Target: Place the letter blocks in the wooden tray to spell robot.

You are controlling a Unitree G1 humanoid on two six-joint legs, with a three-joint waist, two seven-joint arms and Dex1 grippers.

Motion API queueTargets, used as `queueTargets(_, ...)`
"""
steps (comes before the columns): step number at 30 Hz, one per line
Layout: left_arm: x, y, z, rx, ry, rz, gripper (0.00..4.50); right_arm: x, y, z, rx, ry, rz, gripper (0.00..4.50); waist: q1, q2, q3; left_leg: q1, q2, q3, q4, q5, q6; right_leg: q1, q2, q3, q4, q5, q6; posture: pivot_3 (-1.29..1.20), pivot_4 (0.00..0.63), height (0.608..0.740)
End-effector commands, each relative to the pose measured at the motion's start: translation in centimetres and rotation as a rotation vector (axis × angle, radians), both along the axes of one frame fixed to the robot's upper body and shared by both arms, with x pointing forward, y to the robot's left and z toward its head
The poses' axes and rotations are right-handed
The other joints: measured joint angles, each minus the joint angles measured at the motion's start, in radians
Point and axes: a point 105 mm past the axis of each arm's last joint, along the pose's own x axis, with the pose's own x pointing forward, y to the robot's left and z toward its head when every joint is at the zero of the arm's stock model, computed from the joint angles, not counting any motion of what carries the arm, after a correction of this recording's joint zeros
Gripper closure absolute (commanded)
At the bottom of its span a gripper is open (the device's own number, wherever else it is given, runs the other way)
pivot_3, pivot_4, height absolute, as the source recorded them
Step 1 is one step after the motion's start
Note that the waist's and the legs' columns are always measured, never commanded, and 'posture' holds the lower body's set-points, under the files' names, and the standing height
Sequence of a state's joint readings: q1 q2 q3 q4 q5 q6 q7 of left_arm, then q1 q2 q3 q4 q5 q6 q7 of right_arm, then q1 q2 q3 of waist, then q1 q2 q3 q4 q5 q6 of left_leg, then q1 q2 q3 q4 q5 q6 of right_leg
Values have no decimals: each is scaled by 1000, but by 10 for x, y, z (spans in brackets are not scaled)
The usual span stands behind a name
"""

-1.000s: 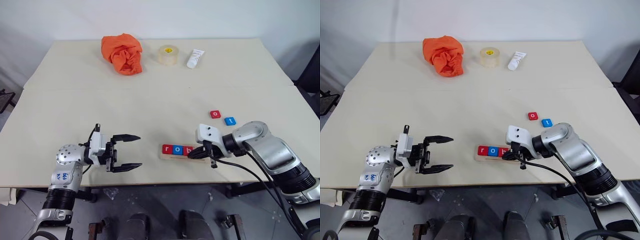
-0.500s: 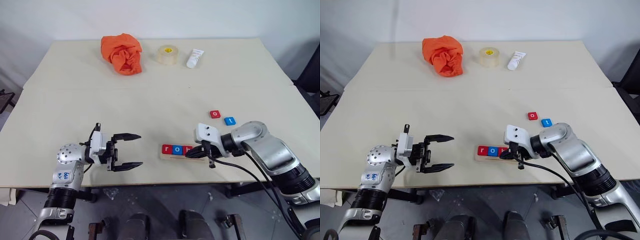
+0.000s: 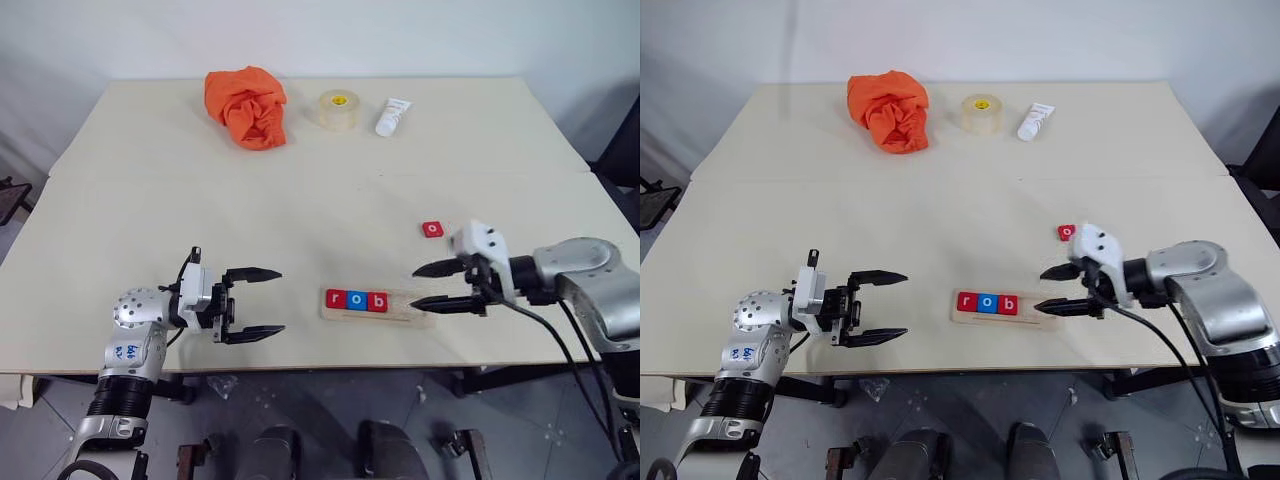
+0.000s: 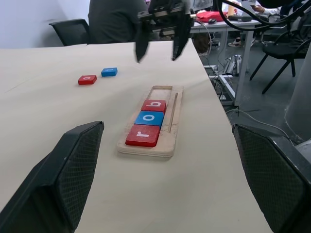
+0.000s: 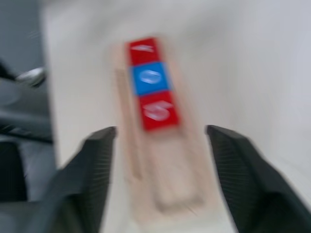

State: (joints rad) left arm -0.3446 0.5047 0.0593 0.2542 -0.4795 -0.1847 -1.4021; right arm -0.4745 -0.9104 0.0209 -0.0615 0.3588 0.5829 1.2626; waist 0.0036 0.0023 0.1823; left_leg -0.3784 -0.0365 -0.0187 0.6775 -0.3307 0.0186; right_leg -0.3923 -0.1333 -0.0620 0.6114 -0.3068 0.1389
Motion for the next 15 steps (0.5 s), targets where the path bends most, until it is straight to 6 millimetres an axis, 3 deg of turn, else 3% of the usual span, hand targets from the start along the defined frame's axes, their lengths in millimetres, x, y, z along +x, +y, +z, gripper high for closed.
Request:
queueTargets(1, 0, 4, 3, -2, -19, 2, 0, 11, -35, 15, 23, -92, -157, 47, 0, 0, 0, 0, 0, 0, 0, 0, 0, 0, 0, 0, 0, 0, 0, 0, 150, 740)
queueTargets(5, 0, 5, 3, 1, -13, 0, 0, 15, -63, 17, 98, -118, -312, 47, 1, 0, 0, 0, 0, 0, 0, 0, 0, 0, 0, 0, 0, 0, 0, 0, 150, 740)
queueTargets(8, 2, 6, 3, 1, -9, -2, 0, 13, -86, 8, 74, -135, -411, 47, 2, 0, 0, 0, 0, 0, 0, 0, 0, 0, 1, -1, 1, 0, 0, 0, 150, 740)
queueTargets(15, 7, 11, 3, 7, -2, -2, 0, 2, -97, 5, 161, -177, -484, 47, 6, 0, 0, 0, 0, 1, 1, 0, 1, 0, 2, -1, 1, 0, 0, 0, 150, 740)
